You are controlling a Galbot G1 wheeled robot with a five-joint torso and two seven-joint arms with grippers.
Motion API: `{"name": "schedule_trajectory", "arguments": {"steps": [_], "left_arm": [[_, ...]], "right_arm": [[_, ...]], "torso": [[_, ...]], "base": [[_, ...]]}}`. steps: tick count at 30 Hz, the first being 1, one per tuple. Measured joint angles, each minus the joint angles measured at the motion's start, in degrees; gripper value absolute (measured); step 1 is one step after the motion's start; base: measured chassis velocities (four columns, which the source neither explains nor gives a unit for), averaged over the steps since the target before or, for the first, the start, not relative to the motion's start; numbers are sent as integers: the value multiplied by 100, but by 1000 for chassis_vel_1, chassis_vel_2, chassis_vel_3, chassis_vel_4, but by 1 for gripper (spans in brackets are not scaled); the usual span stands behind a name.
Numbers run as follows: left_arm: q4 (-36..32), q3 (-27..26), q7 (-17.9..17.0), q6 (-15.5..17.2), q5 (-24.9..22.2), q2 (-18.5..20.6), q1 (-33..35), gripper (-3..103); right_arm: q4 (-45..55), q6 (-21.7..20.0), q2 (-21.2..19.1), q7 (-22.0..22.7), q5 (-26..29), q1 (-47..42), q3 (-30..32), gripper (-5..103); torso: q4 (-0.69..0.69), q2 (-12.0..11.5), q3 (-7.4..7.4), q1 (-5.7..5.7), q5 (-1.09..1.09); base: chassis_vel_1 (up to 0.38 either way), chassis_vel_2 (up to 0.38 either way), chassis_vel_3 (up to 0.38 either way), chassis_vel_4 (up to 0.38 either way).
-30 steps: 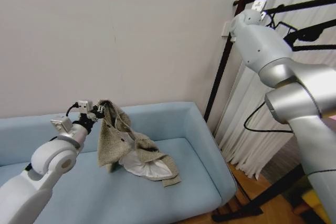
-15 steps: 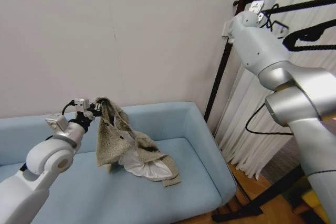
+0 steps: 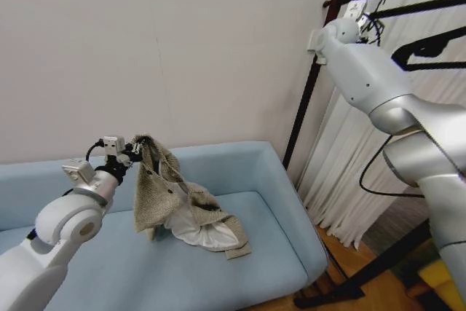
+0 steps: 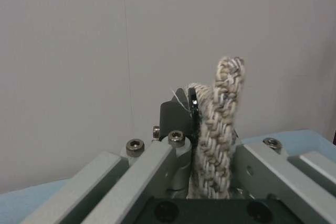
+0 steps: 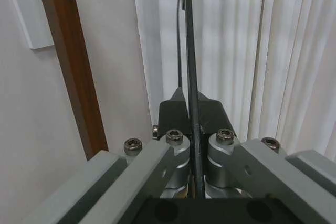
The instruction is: Pick up the clothes from the sofa and hang them on the clothes hanger.
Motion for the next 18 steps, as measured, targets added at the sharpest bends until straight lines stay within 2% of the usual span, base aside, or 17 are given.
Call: {"name": "schedule_trajectory", "arguments": {"steps": [8, 12, 15, 17, 18], "left_arm": [[7, -74, -50, 14, -16, 125, 45, 2], [49, -92, -62, 30, -59, 200, 2, 2], [172, -91, -61, 30, -122, 329, -44, 2], [283, -94, -66, 6, -205, 439, -54, 2], [283, -94, -66, 6, -205, 439, -54, 2]], "right_arm": [[309, 25, -1, 122, 114, -318, 114, 1], [657, -31, -156, 99, 181, -541, 124, 1], [1581, -283, -614, -85, 670, -818, -121, 1], [2526, -407, -1111, -463, 965, -1073, -238, 1], [2526, -407, -1111, -463, 965, -1073, -238, 1]], "torso": [[1, 0, 0, 0, -1], [-1, 0, 0, 1, 0], [0, 0, 0, 1, 0], [-2, 0, 0, 1, 0], [-2, 0, 0, 1, 0]], "base": [[0, 0, 0, 0], [0, 0, 0, 0], [0, 0, 0, 0], [0, 0, 0, 0], [0, 0, 0, 0]]}}
